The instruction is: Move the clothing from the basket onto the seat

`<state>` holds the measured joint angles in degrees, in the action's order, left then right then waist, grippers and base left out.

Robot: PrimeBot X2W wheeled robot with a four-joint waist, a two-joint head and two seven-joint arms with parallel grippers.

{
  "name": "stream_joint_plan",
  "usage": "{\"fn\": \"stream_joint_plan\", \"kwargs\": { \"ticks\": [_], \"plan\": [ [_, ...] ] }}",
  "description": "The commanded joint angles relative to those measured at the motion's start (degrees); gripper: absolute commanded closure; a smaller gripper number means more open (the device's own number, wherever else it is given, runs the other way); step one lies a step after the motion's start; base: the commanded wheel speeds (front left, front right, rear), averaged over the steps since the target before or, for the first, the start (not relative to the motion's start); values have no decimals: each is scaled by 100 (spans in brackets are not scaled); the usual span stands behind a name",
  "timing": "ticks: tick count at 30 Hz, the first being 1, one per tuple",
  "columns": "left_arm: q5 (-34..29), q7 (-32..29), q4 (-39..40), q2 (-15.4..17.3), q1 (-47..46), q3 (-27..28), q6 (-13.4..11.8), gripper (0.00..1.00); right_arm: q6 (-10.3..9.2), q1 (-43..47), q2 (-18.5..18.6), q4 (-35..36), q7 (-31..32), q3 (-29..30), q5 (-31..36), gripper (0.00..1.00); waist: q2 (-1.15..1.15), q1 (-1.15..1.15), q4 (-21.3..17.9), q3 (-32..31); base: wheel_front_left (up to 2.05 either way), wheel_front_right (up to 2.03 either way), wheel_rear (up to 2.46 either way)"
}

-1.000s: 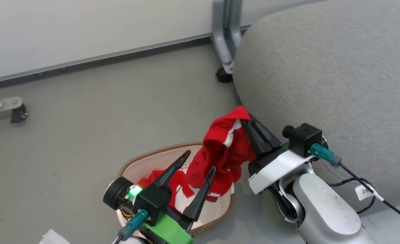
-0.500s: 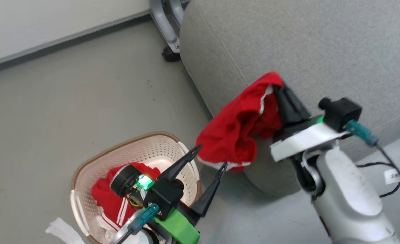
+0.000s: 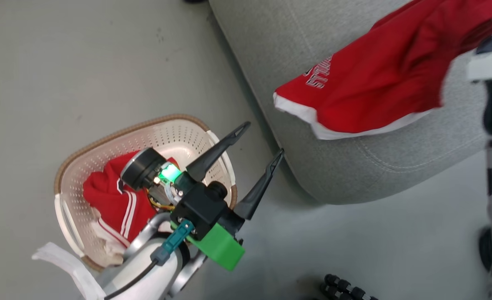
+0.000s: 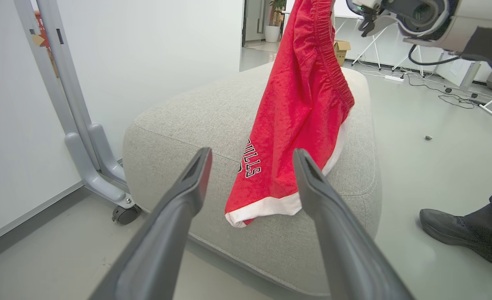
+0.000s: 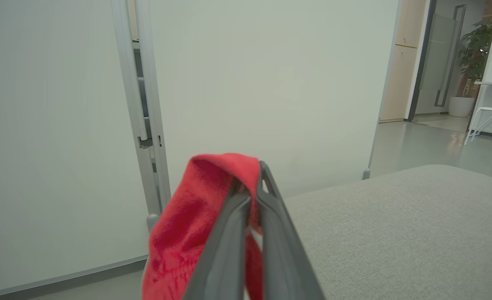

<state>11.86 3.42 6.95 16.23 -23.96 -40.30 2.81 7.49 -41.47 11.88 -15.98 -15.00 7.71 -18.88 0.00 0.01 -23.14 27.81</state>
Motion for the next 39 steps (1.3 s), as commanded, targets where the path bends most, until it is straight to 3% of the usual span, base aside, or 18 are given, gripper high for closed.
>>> {"fn": "stream_joint_plan", "kwargs": {
  "ticks": [1, 7, 13, 24, 25, 26, 27, 39],
  "plan": [
    [-69, 29, 17, 63, -189, 39, 36, 0, 0, -227, 133, -59, -27, 121, 74, 100, 0, -1, 380, 691, 0, 0, 0],
    [-178, 65, 93, 69, -579, 26, 121, 0, 0, -1056, 702, -369, -25, 665, 79, 100, 0, -1, 659, 1164, 0, 0, 0],
    [-242, 70, 112, 93, -757, -25, 145, 0, 0, -1596, 1026, -712, -23, 925, 220, 100, 0, -1, 796, 1502, 0, 0, 0],
    [-159, 128, -21, 56, -772, -149, 172, 0, 0, -1239, 749, -1772, -23, 1058, 458, 100, 0, -1, 886, 1610, 0, 0, 0],
    [-146, 148, -45, 46, -778, -160, 178, 0, -1, -1166, 713, -1839, -23, 1092, 453, 83, 0, -1, 887, 1581, 0, 0, 0],
    [-141, 171, -64, 35, -784, -165, 179, 0, -1, -1111, 692, -1860, -23, 1127, 449, 55, 0, -1, 890, 1553, 0, 0, 0],
    [-126, 182, -92, 20, -790, -172, 180, 0, -1, -1010, 641, -1860, -23, 1143, 462, 0, 0, -1, 894, 1510, 0, 0, 0],
    [107, 639, -504, -121, -443, -108, -31, 0, -1, 446, 60, -966, -23, 1237, 605, 0, 0, -1, 1005, 588, 0, 0, 0]
  ]
}}
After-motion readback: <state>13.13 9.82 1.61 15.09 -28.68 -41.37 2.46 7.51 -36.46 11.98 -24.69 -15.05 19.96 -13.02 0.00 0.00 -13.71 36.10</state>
